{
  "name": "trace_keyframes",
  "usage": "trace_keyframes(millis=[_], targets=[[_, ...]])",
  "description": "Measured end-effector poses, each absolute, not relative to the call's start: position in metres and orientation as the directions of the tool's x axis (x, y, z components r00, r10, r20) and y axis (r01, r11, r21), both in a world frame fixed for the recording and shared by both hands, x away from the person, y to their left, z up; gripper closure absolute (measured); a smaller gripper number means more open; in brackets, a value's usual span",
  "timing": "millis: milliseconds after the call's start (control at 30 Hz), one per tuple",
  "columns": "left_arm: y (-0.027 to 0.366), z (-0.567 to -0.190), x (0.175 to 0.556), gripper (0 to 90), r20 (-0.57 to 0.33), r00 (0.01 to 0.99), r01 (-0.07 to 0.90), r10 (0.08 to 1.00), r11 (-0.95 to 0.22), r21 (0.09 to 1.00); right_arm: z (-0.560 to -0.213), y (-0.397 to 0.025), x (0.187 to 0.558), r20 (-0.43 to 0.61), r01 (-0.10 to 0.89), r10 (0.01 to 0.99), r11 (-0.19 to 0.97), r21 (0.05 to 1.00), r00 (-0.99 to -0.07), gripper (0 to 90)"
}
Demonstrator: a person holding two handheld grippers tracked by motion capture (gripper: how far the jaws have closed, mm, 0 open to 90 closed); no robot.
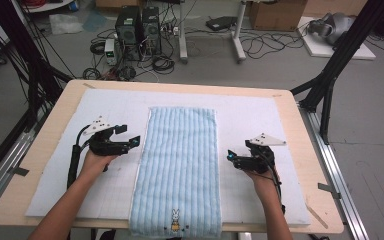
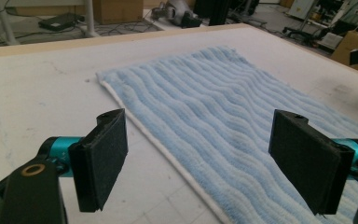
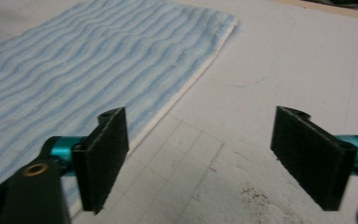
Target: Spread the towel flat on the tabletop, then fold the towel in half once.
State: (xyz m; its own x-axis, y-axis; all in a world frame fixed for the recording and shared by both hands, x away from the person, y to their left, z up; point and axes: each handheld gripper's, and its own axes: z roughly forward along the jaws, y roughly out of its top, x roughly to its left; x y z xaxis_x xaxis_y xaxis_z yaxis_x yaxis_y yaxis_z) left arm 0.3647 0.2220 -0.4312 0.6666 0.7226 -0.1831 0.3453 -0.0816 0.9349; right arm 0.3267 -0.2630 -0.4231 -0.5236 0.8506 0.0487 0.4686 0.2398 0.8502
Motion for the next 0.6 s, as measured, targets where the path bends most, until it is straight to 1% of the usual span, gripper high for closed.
trace_keyframes(millis=[33,167,433,600], targets=[[0.2232,-0.4321,0.3644,20.0,-0.182,0.667,0.349,0.722,-0.087,0.933,-0.4229,-0.2638,0.3270,0.055,0.468,0.856,0.226,0.855,-0.514,11.3],[0.2251,-0.4331,0.3638,20.0,-0.174,0.652,0.350,0.738,-0.089,0.933,-0.4207,-0.2666,0.3281,0.035,0.438,0.870,0.212,0.873,-0.492,11.2],[0.2235,-0.4354,0.3644,20.0,-0.176,0.635,0.358,0.752,-0.085,0.930,-0.4197,-0.2696,0.3266,0.045,0.438,0.866,0.206,0.875,-0.498,11.2],[0.2215,-0.4384,0.3659,20.1,-0.193,0.609,0.406,0.769,-0.092,0.909,-0.4210,-0.2677,0.3277,0.043,0.444,0.866,0.212,0.871,-0.499,11.2]])
